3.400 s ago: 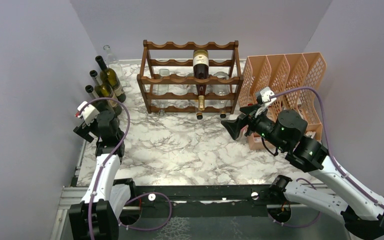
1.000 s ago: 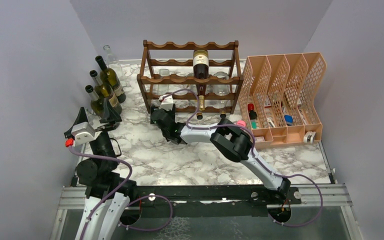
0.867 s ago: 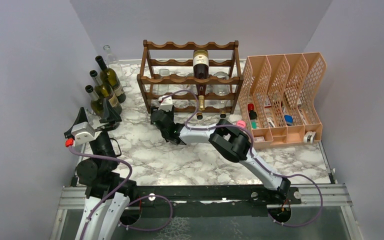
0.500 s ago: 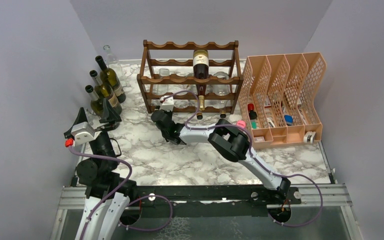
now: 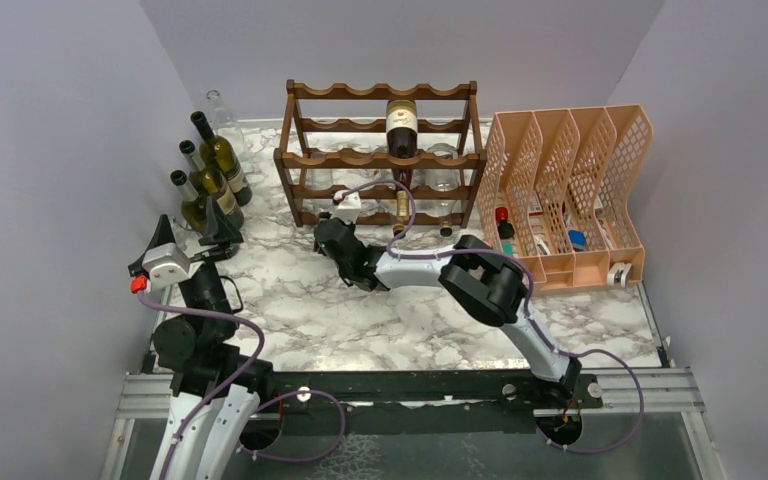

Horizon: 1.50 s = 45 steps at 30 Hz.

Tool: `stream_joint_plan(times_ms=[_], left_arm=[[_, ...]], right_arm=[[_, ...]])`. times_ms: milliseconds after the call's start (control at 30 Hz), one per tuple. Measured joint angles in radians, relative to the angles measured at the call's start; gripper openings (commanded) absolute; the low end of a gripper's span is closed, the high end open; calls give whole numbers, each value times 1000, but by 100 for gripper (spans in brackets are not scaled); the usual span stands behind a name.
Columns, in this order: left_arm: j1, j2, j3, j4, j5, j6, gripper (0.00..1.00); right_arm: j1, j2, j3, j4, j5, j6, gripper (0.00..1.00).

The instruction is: Take the wine bottle off the wine rack

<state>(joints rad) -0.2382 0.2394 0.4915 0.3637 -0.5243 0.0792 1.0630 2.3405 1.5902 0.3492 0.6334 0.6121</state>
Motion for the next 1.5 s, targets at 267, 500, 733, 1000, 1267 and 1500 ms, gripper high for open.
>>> stream_joint_plan(times_ms=[267, 500, 733, 1000, 1267, 1500], left_arm=[[0, 4, 0, 0, 0, -1, 85], [0, 24, 0, 0, 0, -4, 85], [0, 53, 0, 0, 15, -8, 86], [-11, 143, 0, 5, 193, -10, 86], [-19, 336, 32, -8, 478, -8, 88], [-46, 549, 118, -95, 794, -5, 86]], right_arm=[[38, -198, -211, -51, -103, 79, 3], [41, -360, -336, -130, -202, 98, 1], [40, -518, -427, -235, -278, 5, 1], [-42, -718, -570, -324, -449, -126, 1], [-125, -984, -699, -435, -549, -230, 1], [-182, -1055, -792, -486, -635, -277, 1]])
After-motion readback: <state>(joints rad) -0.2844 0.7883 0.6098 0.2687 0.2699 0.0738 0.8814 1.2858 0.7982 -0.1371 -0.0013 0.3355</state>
